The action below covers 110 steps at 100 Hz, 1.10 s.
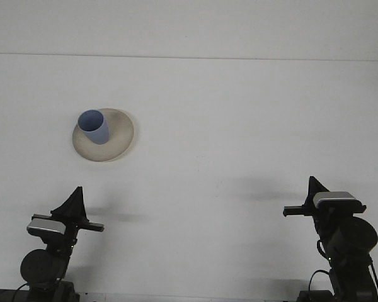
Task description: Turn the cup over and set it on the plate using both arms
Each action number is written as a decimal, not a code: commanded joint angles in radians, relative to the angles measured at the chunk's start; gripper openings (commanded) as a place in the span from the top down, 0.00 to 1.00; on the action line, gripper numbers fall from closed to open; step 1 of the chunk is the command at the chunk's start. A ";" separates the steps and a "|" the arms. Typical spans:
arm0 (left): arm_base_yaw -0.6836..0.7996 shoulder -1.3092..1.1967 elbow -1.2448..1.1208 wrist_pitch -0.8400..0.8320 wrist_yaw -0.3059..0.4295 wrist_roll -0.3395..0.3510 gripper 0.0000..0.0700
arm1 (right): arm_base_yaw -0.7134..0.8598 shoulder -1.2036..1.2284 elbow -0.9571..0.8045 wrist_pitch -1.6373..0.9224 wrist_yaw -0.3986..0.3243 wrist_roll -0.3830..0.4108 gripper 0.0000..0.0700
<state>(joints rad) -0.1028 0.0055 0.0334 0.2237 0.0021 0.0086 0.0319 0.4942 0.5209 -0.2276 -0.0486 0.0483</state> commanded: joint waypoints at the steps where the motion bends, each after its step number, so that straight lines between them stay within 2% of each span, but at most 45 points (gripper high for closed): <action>1: 0.000 -0.002 -0.018 0.010 -0.003 -0.001 0.98 | 0.002 0.003 0.010 0.010 0.003 0.000 1.00; 48: 0.000 -0.002 -0.018 0.010 -0.003 -0.001 0.98 | -0.005 -0.092 -0.014 0.013 0.003 0.000 1.00; 98: 0.000 -0.002 -0.018 0.010 -0.003 -0.001 0.98 | -0.039 -0.496 -0.321 0.124 0.004 0.001 1.00; 110: 0.000 -0.002 -0.018 0.009 -0.003 -0.001 0.98 | -0.040 -0.493 -0.373 0.187 0.003 0.002 1.00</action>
<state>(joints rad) -0.1028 0.0055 0.0334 0.2237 0.0021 0.0086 -0.0067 0.0036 0.1684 -0.0711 -0.0483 0.0483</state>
